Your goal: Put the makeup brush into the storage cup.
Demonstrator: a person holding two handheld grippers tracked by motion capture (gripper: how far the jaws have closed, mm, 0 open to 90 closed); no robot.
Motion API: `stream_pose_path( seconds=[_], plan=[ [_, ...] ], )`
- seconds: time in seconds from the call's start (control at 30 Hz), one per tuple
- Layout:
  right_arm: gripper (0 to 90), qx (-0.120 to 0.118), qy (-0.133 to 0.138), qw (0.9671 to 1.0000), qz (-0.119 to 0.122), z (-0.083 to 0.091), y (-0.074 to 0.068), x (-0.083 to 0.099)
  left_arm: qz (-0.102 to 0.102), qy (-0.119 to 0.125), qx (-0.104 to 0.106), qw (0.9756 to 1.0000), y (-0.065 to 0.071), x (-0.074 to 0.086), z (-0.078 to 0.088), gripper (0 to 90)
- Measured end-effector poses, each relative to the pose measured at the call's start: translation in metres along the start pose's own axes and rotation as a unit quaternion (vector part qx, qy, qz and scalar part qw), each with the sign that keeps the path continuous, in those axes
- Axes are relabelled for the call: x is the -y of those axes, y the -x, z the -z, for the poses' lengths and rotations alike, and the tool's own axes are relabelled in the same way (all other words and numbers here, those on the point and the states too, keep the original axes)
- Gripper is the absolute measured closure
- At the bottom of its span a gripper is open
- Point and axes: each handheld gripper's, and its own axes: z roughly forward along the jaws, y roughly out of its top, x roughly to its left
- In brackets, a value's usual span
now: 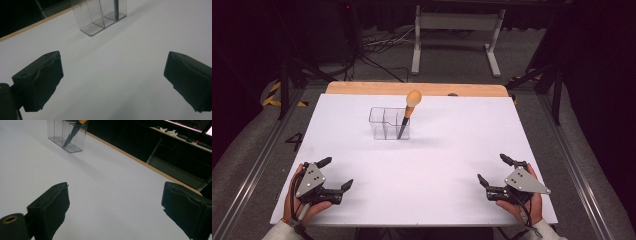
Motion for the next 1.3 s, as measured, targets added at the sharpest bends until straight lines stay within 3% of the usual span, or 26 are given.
stream_pose_path(
  seconds=[0.6,1.03,1.3],
  plan=[
    [8.0,-0.003,-0.008,1.0,0.0,0.0046,0.0013,0.0079,0.005,0.024,0.005,0.9997,0.0014,-0.0043,0.0064,2.7],
    [8.0,-0.003,-0.008,1.0,-0.002,0.0042,0.0,0.0074,-0.005,0.014,0.01,0.9998,0.0027,-0.0035,0.0041,2.7],
    [8.1,-0.007,-0.006,1.0,-0.002,0.0009,-0.0002,0.0056,0.005,0.012,0.004,0.9999,-0.0008,0.0006,0.0086,2.8]
  ],
)
